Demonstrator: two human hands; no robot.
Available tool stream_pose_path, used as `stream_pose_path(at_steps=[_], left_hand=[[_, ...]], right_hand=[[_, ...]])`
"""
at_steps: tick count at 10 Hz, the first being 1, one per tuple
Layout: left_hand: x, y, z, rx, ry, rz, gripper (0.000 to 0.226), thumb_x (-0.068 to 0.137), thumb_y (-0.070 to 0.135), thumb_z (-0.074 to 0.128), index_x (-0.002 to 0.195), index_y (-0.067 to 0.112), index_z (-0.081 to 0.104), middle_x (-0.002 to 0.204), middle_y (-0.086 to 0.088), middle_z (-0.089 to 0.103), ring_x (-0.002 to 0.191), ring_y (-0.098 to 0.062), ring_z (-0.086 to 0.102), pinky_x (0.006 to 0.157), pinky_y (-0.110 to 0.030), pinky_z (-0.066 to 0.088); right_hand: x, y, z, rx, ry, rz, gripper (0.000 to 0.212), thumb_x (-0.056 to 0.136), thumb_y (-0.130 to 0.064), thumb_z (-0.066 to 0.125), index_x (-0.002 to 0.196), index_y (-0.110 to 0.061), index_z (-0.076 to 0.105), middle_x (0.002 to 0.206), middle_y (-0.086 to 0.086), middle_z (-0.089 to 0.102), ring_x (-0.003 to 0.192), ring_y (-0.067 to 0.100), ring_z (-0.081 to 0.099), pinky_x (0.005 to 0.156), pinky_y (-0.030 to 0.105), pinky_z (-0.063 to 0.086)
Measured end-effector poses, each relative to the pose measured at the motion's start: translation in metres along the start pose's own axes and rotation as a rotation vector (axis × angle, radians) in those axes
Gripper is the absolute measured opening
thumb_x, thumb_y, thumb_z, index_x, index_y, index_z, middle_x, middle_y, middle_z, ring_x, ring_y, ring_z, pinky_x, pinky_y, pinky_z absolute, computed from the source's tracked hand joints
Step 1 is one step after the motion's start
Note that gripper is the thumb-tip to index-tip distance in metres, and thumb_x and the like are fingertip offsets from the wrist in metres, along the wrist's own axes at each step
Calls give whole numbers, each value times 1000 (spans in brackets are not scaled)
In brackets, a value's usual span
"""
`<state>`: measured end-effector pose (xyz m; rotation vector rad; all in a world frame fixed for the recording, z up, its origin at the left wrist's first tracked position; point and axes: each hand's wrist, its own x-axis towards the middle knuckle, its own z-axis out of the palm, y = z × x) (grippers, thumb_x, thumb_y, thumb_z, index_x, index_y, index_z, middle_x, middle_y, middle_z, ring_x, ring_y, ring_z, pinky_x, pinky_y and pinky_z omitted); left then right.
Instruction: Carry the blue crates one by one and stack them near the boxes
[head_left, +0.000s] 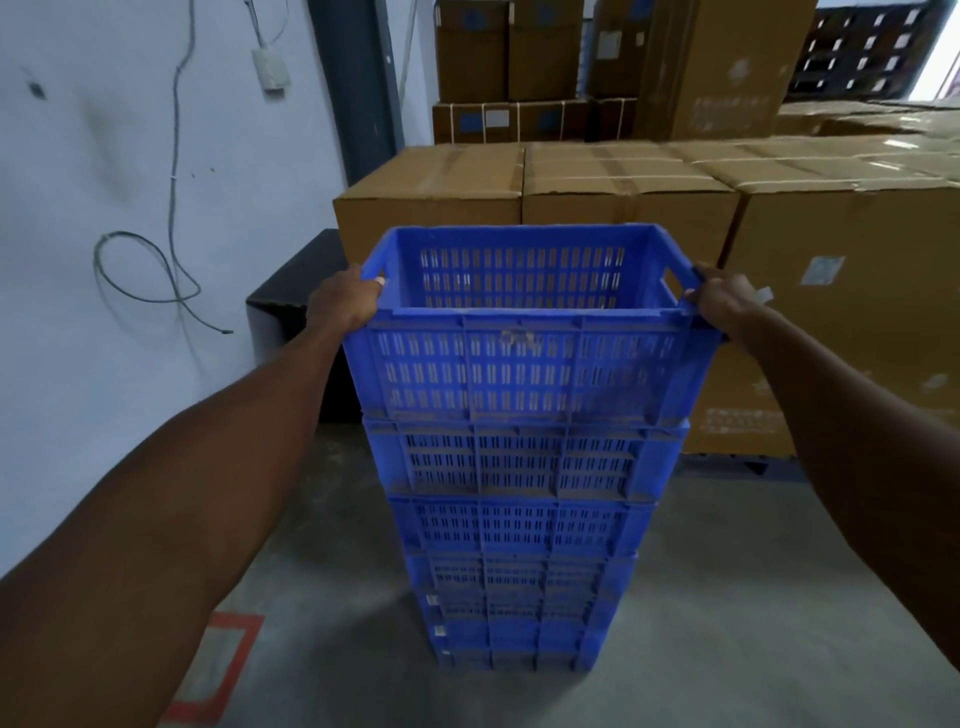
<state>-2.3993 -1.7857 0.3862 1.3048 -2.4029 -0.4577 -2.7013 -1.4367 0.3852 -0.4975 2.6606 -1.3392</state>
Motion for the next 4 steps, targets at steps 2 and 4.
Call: stream_pose_path(at_steps=[2,4], left_hand=[[-7,4,-12,-108,-41,-16,63,101,55,43,141,6,51,142,-23,54,123,-41,55,95,-45,43],[-30,38,-38,-8,292,272,64,100,52,44,148,10,40,146,-19,50,131,-41,48,105,-53,40]], right_hand=[[-16,-13,-13,-198,-143,-100,42,104,-40,43,138,-16,50,114,13,58,93,28,58,78,40,46],[-34,-36,-38,-454,-22,-313,73,99,-65,31,158,-26,18,162,19,25,145,43,28,110,56,32]])
